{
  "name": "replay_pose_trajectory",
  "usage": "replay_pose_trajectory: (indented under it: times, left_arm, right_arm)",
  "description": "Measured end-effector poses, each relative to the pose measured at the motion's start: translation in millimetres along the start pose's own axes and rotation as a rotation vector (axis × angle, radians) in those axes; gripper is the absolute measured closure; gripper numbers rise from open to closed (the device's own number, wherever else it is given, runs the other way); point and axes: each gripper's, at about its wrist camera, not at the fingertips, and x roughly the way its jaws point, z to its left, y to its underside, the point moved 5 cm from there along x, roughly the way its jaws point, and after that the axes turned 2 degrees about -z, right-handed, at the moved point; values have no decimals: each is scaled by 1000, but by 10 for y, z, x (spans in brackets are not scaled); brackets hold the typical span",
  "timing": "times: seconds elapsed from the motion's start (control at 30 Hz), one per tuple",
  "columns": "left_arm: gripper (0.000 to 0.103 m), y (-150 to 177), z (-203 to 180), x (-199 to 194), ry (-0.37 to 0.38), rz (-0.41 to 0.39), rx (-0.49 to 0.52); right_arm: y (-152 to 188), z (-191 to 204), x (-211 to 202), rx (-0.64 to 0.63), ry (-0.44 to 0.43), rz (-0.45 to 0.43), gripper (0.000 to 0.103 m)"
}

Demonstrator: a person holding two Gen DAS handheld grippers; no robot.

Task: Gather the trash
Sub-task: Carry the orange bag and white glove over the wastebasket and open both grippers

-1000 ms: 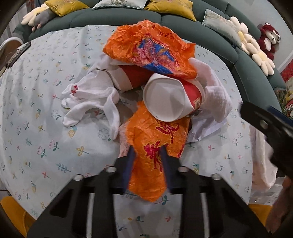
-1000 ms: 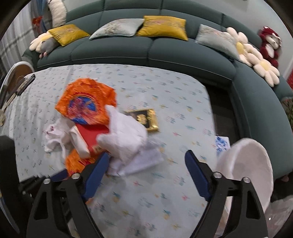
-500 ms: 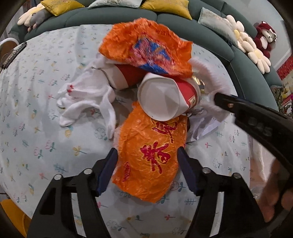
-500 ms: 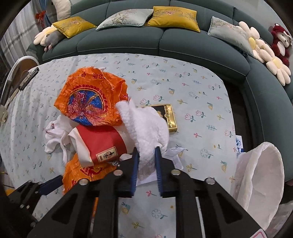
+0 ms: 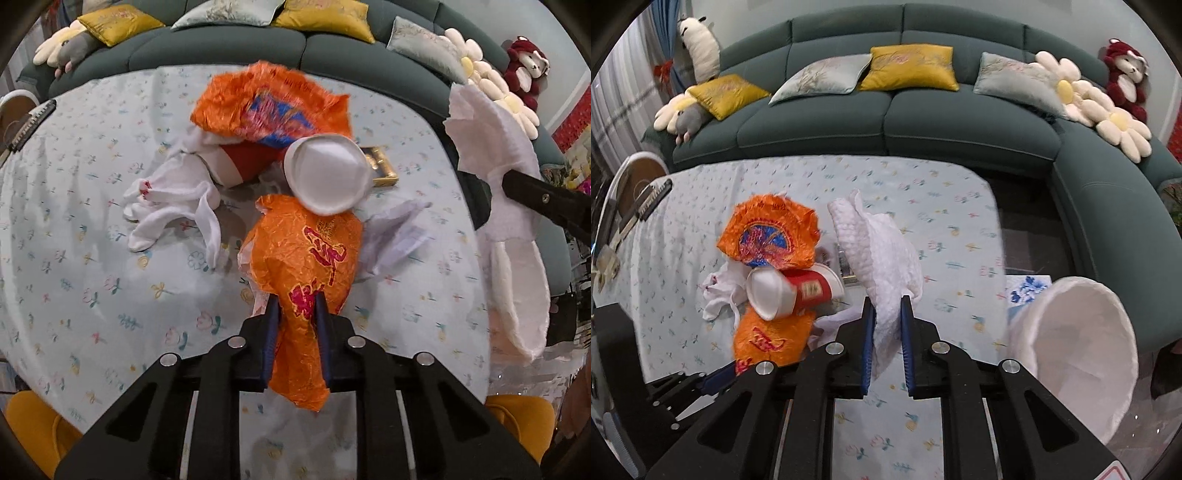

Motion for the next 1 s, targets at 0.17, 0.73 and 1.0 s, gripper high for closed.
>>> replay_pose_trajectory:
  times: [0.17,0.73,1.0]
  left_arm:
    - [85,64,-198,-295,11,-39,27]
    - [84,229,-1708,-681,132,-98,256]
    - [84,201,-2489,-438,196,-72,332]
  right_arm:
    - [107,-169,-284,29,18,-28,90]
    - [946,-1304,-901,202,137,-31,90]
    - [1138,-1888,-878,289,175,-22,90]
